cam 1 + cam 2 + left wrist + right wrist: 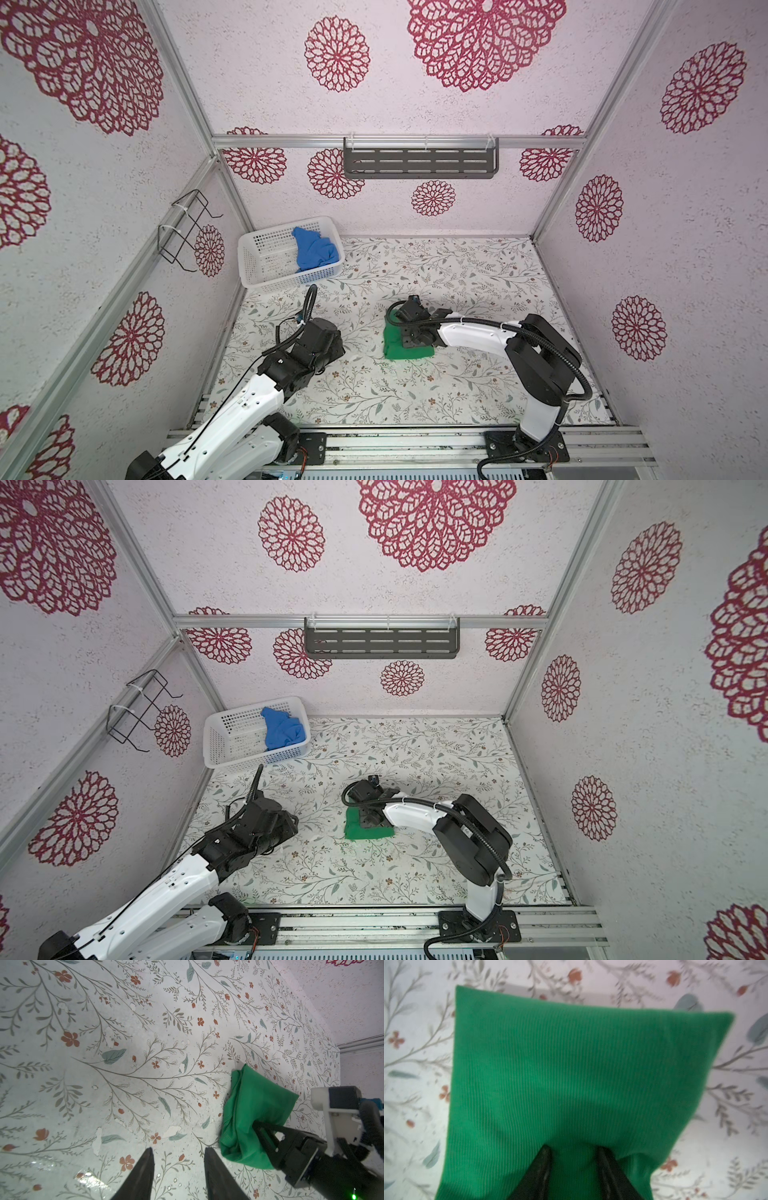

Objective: Fold and stack the tank tops
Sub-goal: 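Carry the folded green tank top farther from the robot with the right gripper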

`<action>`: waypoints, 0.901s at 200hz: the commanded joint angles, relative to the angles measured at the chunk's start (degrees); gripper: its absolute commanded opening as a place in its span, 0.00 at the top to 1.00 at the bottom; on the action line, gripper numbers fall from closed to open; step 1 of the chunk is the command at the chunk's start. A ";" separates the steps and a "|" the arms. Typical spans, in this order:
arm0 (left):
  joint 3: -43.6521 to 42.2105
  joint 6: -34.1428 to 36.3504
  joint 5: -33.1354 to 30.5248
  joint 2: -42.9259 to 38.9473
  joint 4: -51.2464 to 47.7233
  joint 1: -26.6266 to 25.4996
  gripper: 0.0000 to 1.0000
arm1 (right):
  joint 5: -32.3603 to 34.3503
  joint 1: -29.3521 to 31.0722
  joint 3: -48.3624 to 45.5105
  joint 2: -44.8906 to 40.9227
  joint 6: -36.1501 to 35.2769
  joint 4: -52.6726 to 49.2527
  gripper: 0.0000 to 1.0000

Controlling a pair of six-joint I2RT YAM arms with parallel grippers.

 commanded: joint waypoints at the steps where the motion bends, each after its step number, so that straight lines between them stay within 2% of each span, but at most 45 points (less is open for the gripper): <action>1: -0.70 0.28 -1.28 -2.36 -2.43 0.72 0.56 | 7.11 -5.80 -0.89 1.93 -8.02 -1.53 0.59; 26: -0.64 0.32 -2.22 -4.41 -4.15 1.14 0.56 | 7.67 -12.26 0.48 2.30 -16.96 -0.43 0.60; 60: -0.40 0.37 -3.22 -7.00 -6.88 1.65 0.56 | 4.90 -25.64 2.55 5.14 -27.31 0.51 0.61; 91: -0.79 0.37 -3.99 -9.74 -8.57 2.12 0.56 | 5.15 -36.08 6.31 8.64 -37.46 3.15 0.66; 106: -0.71 0.67 -3.95 -10.37 -9.30 2.60 0.56 | 4.17 -40.71 10.93 11.78 -40.03 1.55 0.67; 134: -0.58 1.11 -3.99 -11.28 -10.29 3.19 0.56 | -1.68 -48.35 16.46 16.34 -44.41 3.86 0.67; 139: -0.46 1.19 -3.95 -11.43 -10.50 3.24 0.56 | -2.60 -49.53 19.35 17.69 -44.63 1.72 0.67; 155: 0.08 1.42 -4.12 -11.98 -11.42 3.52 0.56 | -3.16 -51.84 23.19 19.94 -47.86 1.54 0.67; 180: 1.20 1.43 -4.55 -12.36 -13.00 3.76 0.56 | -4.84 -54.80 30.46 23.35 -49.06 -2.63 0.67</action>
